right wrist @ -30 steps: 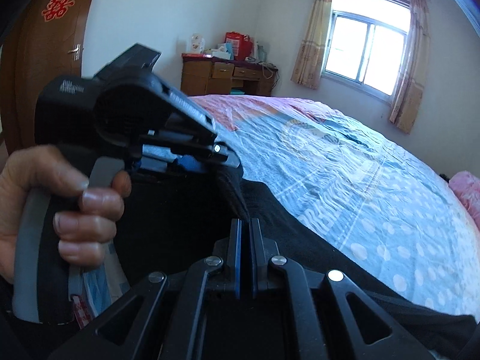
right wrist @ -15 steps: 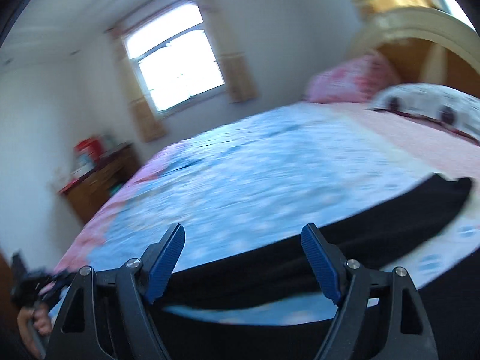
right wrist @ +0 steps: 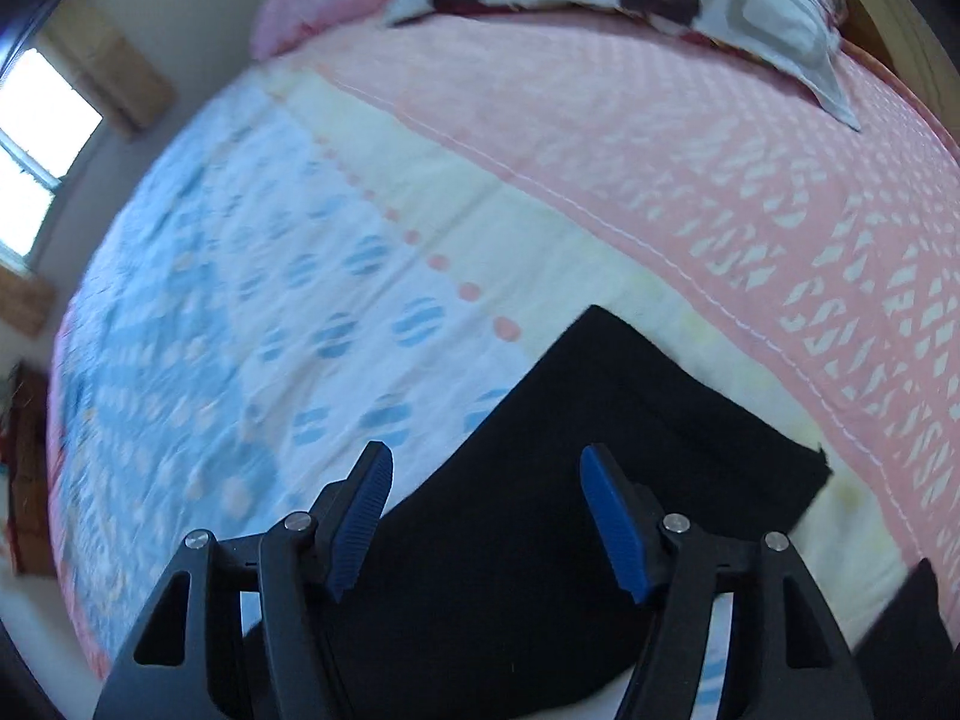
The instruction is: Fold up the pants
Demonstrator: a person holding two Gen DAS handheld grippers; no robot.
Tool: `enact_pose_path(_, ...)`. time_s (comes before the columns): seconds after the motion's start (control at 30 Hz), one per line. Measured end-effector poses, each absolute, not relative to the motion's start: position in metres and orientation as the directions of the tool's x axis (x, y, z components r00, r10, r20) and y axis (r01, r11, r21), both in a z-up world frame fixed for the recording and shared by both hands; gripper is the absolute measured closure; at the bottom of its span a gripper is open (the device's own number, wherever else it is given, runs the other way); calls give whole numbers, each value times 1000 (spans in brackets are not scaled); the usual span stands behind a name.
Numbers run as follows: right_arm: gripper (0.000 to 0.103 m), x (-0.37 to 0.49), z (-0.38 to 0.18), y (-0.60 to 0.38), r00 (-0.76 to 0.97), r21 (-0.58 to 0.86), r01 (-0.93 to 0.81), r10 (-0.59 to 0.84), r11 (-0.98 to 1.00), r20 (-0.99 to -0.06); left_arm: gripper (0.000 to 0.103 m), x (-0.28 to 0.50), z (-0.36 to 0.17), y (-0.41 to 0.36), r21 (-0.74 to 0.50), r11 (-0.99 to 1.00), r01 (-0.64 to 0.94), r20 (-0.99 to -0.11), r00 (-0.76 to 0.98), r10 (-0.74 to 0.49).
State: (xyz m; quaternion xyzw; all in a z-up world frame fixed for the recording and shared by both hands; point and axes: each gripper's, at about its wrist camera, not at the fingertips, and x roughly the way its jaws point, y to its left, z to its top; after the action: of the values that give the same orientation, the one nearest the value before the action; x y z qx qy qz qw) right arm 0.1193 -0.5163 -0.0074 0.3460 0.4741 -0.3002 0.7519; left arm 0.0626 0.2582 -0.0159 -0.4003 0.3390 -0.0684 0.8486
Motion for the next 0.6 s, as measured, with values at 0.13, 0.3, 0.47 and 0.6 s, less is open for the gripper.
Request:
enact_pose_path(0.13,37,151,-24,-518,202,43,815,-214,579,-956,93,65,-19,259,-719,674,-166,-532,756,-381)
enact_pose_path(0.3,82,167,-30,-509,72,-119,787,-282,605,-957,93,69,-19,265,-719,674,-171,-536,755,-379)
enact_pose_path(0.47,98,131,-7,-525,242,131,818,-128,561,-962,93,69,-8,272,-713,687,-141,-516,769,-377)
enact_pose_path(0.6,98,71,46,-534,572,462,704,-44,539,-819,95,58,4,285,-715,687,-130,-480,805,-348)
